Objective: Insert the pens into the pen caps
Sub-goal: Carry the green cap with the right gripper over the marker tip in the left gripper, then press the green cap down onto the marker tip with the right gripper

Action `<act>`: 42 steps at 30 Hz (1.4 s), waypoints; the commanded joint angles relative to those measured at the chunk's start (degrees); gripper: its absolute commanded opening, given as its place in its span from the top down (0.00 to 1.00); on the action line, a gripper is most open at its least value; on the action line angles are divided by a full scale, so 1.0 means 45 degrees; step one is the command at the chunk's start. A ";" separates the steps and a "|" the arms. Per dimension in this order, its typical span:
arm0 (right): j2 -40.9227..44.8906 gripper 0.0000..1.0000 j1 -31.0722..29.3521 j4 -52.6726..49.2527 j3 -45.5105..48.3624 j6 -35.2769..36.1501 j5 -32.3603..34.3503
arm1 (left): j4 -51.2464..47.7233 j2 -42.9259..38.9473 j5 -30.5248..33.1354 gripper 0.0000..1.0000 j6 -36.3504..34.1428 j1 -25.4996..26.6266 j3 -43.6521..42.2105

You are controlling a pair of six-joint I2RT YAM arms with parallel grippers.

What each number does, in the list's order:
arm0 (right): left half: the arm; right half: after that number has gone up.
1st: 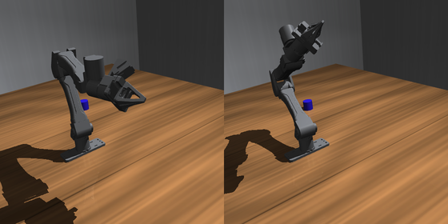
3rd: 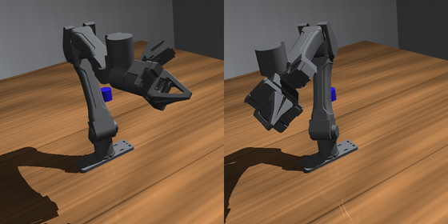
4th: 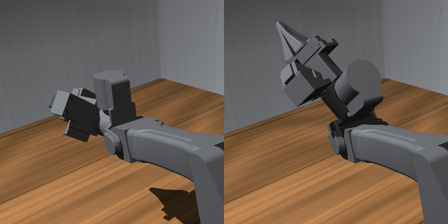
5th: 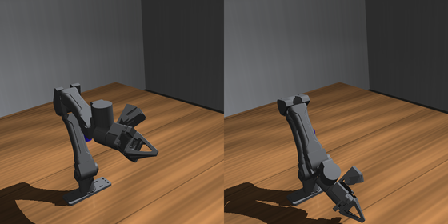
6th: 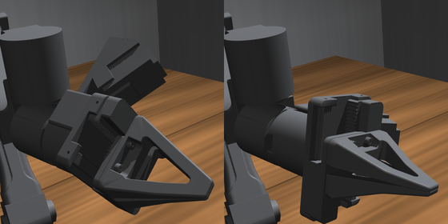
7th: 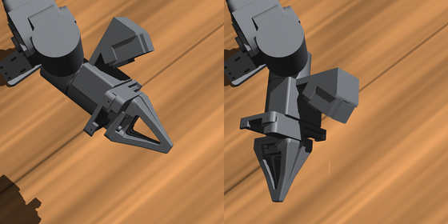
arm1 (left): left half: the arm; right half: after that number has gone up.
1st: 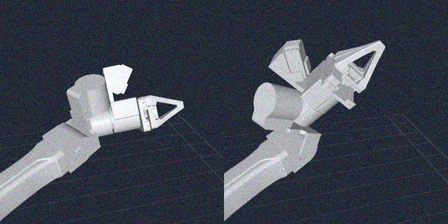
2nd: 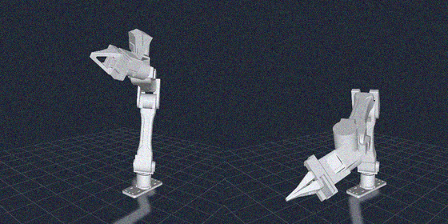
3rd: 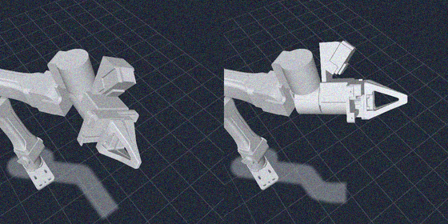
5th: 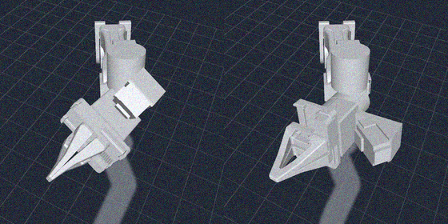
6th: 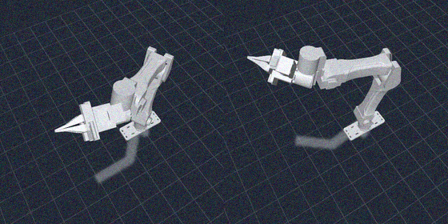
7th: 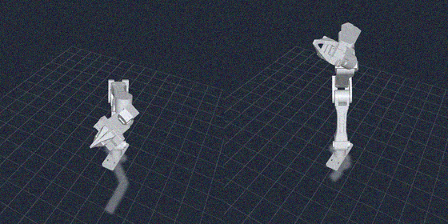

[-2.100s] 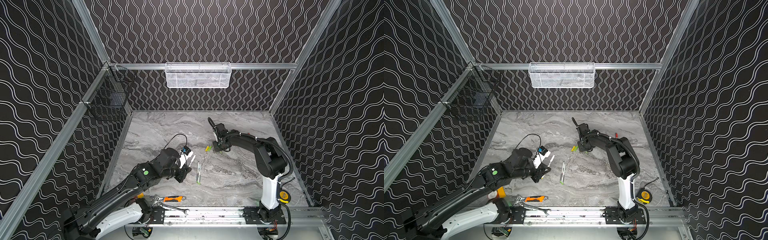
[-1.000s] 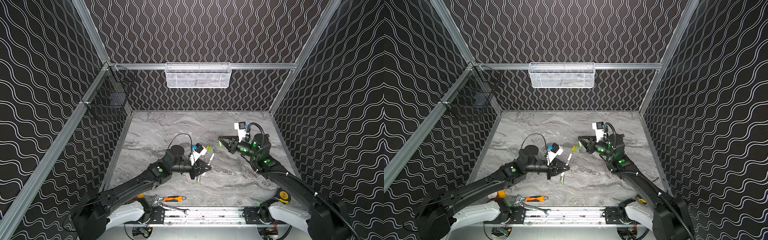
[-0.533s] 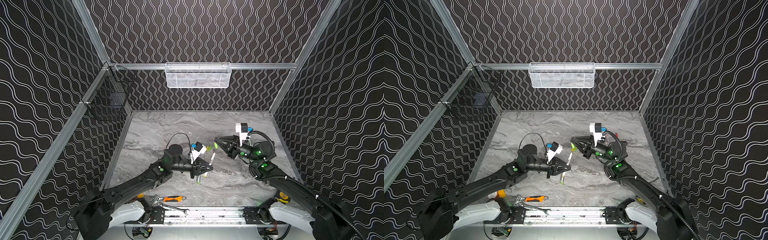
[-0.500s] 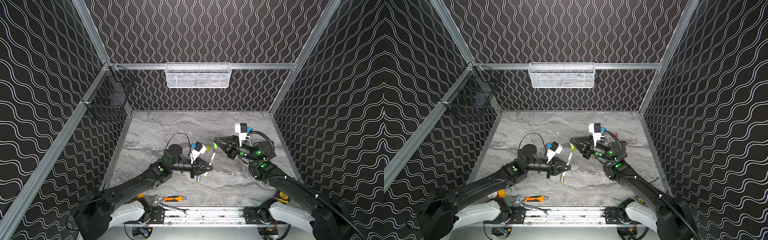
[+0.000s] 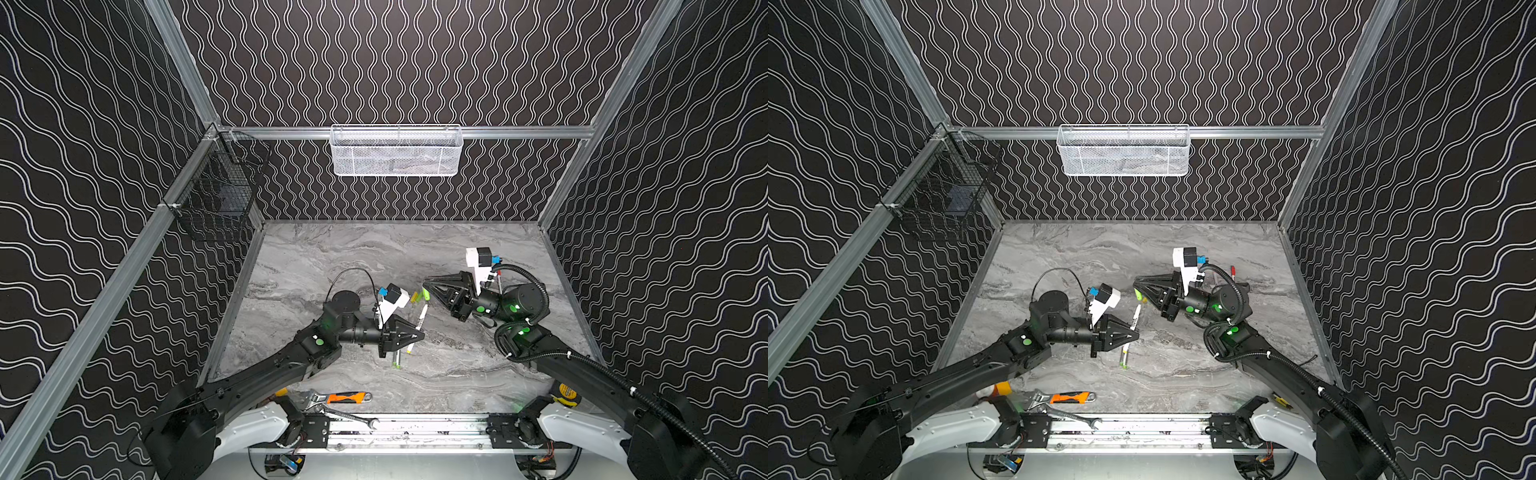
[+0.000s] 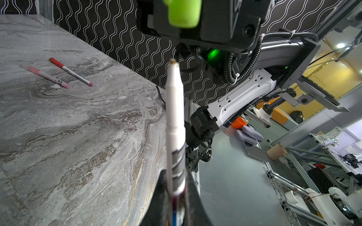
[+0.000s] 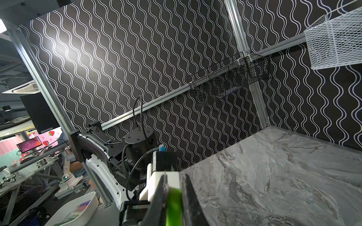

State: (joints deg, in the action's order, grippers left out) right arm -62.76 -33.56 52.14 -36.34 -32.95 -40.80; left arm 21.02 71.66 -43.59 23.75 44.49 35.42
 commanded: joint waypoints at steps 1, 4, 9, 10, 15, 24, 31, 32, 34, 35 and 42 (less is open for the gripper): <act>0.0059 0.86 -0.0039 0.0472 -0.0106 -0.0085 -0.0133 | 0.0535 -0.0081 0.0079 1.00 0.0035 -0.0111 -0.0037; 0.0060 0.87 -0.0118 0.0249 -0.0127 0.0036 -0.0094 | 0.0661 -0.0079 0.0030 1.00 0.0080 -0.0179 -0.0039; -0.0034 0.86 -0.0179 0.0283 -0.0196 0.0019 -0.0142 | 0.0858 -0.0024 -0.0112 1.00 0.0188 -0.0258 -0.0062; -0.0086 0.86 -0.0198 0.0308 -0.0225 0.0033 -0.0186 | 0.0879 -0.0020 -0.0127 1.00 0.0190 -0.0257 -0.0059; -0.0235 0.86 -0.0277 0.0442 -0.0207 0.0035 -0.0153 | 0.1005 -0.0106 -0.0176 1.00 0.0218 -0.0294 -0.0092; -0.0281 0.86 -0.0335 0.0445 -0.0226 0.0042 -0.0231 | 0.1073 -0.0352 -0.0088 1.00 0.0216 -0.0355 -0.0195; -0.0326 0.86 -0.0354 0.0537 -0.0128 0.0006 -0.0230 | 0.1409 -0.0567 -0.0167 1.00 0.0348 -0.0429 -0.0297; -0.0349 0.86 -0.0354 0.0629 -0.0123 -0.0058 -0.0249 | 0.1401 -0.0582 -0.0176 1.00 0.0348 -0.0451 -0.0310; -0.0410 0.86 -0.0372 0.0725 -0.0128 -0.0119 -0.0270 | 0.1438 -0.0574 -0.0212 1.00 0.0367 -0.0458 -0.0332; -0.0425 0.86 -0.0355 0.0802 -0.0128 -0.0163 -0.0252 | 0.1426 -0.0561 -0.0210 1.00 0.0367 -0.0472 -0.0317; -0.0442 0.86 -0.0345 0.1050 -0.0408 -0.0245 -0.0249 | 0.1616 -0.0311 -0.0424 1.00 0.0487 -0.0477 -0.0356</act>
State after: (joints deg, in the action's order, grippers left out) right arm -64.66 -35.09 53.91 -37.12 -33.45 -41.19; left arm 25.67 69.91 -44.53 25.39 42.39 34.02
